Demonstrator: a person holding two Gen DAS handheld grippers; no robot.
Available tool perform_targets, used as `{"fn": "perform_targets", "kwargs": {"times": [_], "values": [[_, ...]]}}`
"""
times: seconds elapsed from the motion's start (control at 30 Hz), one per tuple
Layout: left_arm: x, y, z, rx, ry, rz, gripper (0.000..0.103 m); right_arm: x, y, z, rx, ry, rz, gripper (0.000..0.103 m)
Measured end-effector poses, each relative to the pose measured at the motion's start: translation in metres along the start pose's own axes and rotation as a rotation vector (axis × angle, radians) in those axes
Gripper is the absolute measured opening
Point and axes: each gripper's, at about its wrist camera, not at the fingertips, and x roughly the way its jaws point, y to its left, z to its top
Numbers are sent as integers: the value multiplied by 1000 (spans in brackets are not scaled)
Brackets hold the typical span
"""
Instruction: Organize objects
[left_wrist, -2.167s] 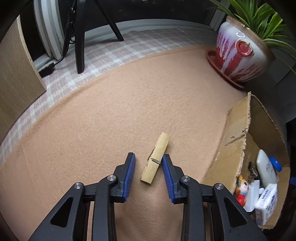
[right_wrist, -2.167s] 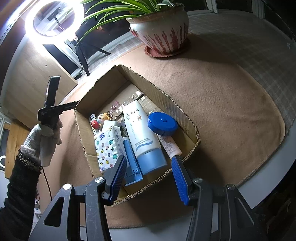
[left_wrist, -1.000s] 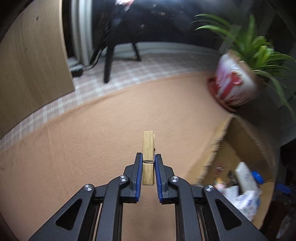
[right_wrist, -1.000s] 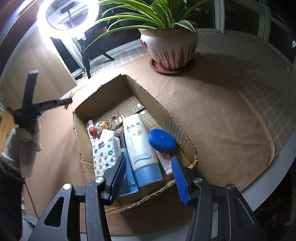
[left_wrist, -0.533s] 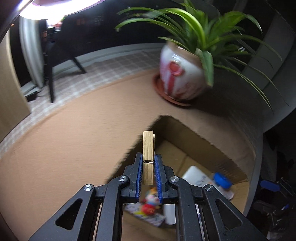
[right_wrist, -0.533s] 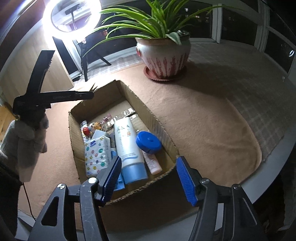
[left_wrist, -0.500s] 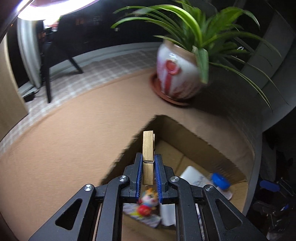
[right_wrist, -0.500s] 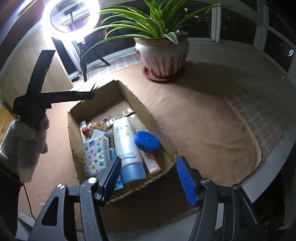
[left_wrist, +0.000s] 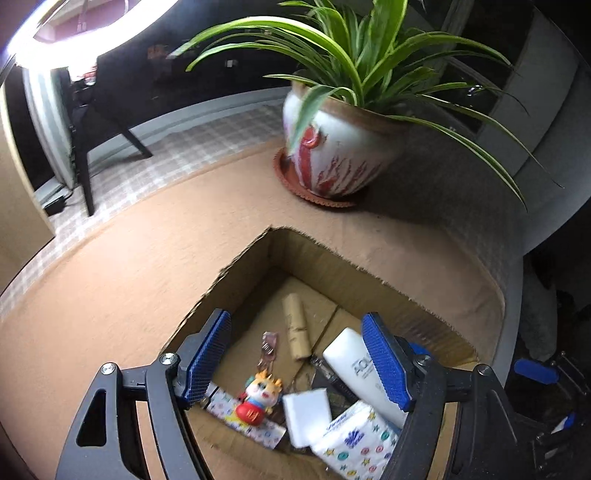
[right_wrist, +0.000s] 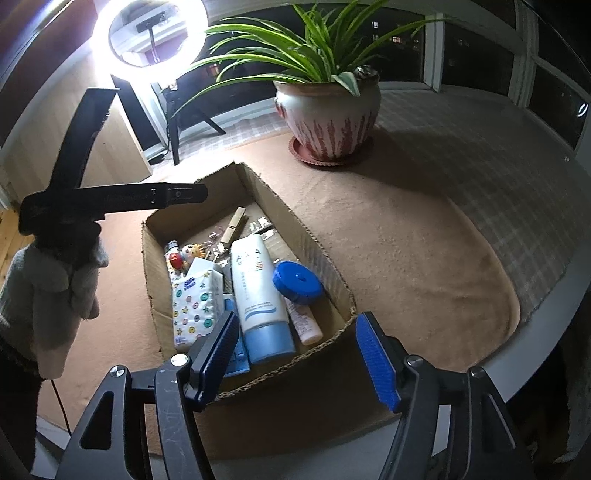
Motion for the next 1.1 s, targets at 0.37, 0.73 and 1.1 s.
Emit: {"fn": "perform_targets", "kwargs": {"times": [0.37, 0.73, 1.1], "values": [[-68, 28, -50, -68, -51, 97, 79, 0, 42, 1, -57, -6, 36, 63], [-147, 77, -121, -167, -114, 184, 82, 0, 115, -1, -151, -10, 89, 63], [-203, 126, -189, -276, -135, 256, 82, 4, 183, -7, -232, -13, 134, 63]]}}
